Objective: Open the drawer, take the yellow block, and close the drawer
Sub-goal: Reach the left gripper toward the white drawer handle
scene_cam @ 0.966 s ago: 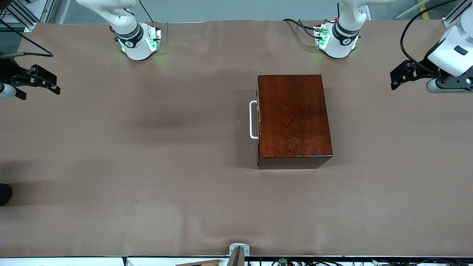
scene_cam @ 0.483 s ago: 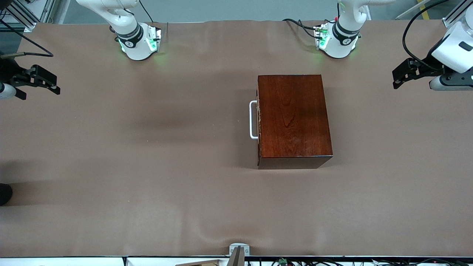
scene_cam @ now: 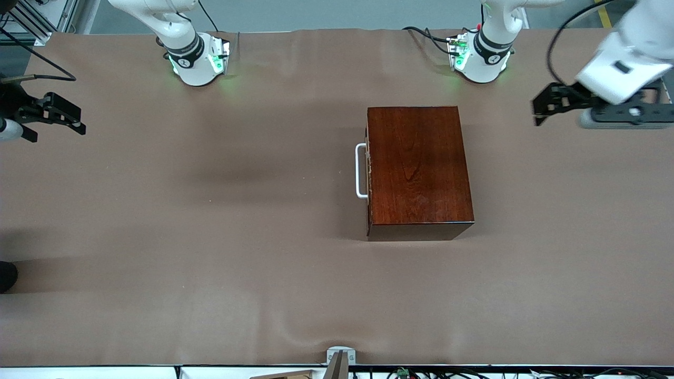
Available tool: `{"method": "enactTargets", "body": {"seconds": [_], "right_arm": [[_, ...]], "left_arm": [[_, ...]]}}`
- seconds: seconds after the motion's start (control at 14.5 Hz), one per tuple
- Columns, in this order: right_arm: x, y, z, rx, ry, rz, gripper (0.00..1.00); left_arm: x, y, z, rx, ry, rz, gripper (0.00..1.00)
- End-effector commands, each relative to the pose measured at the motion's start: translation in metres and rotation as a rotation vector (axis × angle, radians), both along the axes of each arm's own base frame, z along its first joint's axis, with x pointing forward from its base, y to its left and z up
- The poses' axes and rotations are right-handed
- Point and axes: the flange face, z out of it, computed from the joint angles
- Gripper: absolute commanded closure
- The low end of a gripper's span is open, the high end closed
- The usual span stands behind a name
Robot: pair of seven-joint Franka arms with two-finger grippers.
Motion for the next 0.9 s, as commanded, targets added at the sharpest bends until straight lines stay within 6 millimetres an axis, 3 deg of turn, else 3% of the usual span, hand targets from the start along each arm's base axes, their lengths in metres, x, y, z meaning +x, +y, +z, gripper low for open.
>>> {"method": "enactTargets", "body": {"seconds": [0.0,0.28,0.55,0.83], "right_arm": [[-0.003,-0.001,0.001,0.015,0.001,-0.004,0.0],[-0.002,0.001,0.002,0.015,-0.005,0.0,0.0],[-0.003,0.001,0.001,0.015,0.0,0.0,0.0],[-0.001,0.005,-0.001,0.015,0.0,0.006,0.0]], "left_arm": [[0.005,-0.045,-0.017,-0.013,0.043,-0.012,0.0],[0.008,-0.133,-0.046,-0.033,0.068,0.011,0.0],[0.006,-0.221,-0.083,-0.028,0.049,-0.073,0.0],[-0.002,-0.292,-0.118,-0.03,0.0,-0.061,0.0]]}}
